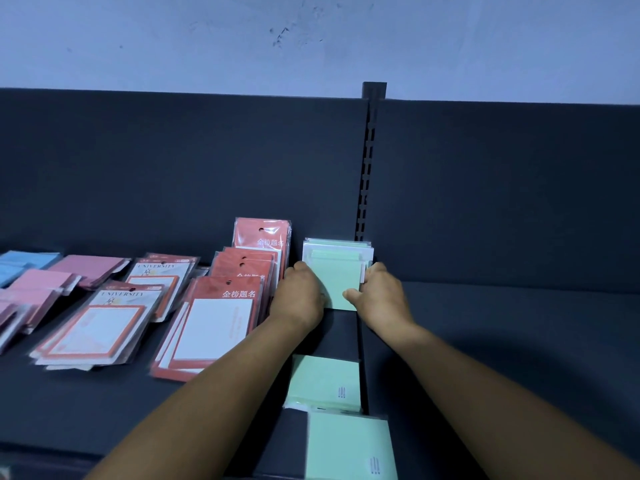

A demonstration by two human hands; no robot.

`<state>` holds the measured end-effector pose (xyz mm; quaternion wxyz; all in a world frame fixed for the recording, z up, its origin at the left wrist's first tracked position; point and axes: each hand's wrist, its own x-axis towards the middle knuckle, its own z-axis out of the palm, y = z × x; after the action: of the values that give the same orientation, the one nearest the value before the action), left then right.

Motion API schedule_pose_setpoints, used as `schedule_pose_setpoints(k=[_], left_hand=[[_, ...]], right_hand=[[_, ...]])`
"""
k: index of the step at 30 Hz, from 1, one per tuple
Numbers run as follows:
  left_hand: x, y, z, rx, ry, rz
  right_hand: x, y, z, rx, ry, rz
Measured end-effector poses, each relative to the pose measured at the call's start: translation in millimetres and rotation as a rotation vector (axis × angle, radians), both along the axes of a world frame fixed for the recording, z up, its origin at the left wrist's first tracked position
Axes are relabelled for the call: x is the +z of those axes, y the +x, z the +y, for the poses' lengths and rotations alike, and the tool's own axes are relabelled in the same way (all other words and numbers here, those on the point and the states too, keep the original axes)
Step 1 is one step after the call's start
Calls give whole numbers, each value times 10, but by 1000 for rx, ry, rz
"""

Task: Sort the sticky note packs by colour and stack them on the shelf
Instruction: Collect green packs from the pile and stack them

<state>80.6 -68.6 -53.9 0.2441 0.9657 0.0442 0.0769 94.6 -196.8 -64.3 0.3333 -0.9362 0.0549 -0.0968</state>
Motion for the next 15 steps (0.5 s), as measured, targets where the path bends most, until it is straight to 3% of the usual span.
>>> schedule_pose_setpoints(k=[8, 12, 15], left_hand=[[138, -226, 64, -105, 71, 79], [280, -520, 171, -318, 185, 153], [350, -763, 283, -519, 142, 310]], right_hand=[[161, -254, -99, 39, -35, 22], [282, -590, -186, 252, -54, 76], [372, -874, -249, 406, -33, 118]])
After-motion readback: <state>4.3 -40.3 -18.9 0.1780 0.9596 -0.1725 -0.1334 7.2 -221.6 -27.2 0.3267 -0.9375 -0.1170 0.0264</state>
